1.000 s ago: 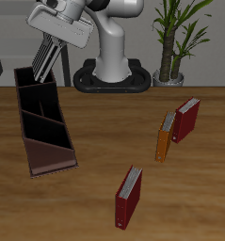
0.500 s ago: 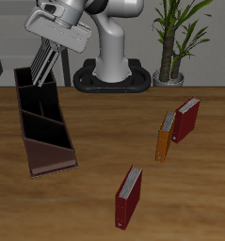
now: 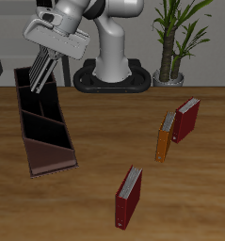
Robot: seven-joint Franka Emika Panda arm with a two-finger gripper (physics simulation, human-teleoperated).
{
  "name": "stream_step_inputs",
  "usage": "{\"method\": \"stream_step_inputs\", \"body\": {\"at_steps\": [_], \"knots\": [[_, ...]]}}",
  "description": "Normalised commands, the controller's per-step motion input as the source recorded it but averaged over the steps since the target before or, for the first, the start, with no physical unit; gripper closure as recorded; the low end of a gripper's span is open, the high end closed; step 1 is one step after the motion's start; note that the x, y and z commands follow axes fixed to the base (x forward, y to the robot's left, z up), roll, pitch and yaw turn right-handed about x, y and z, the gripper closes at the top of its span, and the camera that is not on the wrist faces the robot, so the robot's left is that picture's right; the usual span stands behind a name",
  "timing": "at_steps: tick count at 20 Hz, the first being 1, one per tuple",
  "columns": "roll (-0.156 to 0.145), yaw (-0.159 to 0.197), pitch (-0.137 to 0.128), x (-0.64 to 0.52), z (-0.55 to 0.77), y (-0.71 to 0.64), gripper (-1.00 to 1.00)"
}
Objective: Place the striped book into the right desk caddy's back compartment
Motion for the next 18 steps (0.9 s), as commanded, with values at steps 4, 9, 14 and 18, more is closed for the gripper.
{"method": "stream_step_inputs", "body": {"at_steps": [4,9,14,18], "knots": [[0.007,-0.001,0.016,0.08,-0.12,-0.01,1.00],[-0.009,-0.010,0.014,0.07,-0.07,-0.06,1.00],[-0.001,-0.008,0.024,0.08,-0.15,-0.05,1.00],[-0.004,-0.006,0.024,0.06,-0.16,-0.04,1.00]]}}
